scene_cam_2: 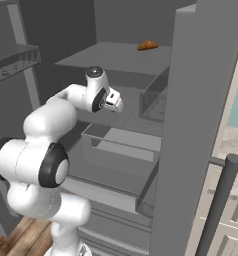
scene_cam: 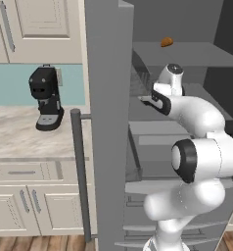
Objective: Pick the apple and peach from the fridge and place them on the plate next to the blender to make a fruit smoothie.
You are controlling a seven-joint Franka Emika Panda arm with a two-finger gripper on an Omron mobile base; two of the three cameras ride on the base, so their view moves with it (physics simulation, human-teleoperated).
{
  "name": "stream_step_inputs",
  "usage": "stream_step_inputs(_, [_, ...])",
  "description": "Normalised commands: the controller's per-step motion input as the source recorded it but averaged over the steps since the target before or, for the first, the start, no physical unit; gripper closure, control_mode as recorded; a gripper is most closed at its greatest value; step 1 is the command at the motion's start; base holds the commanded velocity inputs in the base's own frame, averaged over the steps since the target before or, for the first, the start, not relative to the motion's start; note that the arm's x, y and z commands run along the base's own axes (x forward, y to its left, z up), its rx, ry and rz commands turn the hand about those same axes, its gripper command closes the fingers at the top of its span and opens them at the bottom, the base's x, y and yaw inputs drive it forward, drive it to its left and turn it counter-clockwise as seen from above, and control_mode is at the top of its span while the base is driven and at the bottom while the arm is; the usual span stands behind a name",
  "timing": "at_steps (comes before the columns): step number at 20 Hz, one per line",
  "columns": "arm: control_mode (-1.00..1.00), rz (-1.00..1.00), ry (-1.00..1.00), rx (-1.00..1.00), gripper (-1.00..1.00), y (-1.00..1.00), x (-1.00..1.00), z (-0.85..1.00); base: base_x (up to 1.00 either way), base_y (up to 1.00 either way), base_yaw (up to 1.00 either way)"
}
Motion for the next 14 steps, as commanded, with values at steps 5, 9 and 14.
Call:
stream_step_inputs(5, [-1.0,0.0,0.0,0.0,-1.0,0.0,0.73,-0.18,0.0,0.0,0.0])
stream_step_inputs(9, [-1.0,0.0,0.01,0.0,-1.0,0.0,0.61,-0.34,0.0,0.0,0.0])
stream_step_inputs(14, [-1.0,0.0,0.0,0.0,-1.0,0.0,0.66,-0.35,0.0,0.0,0.0])
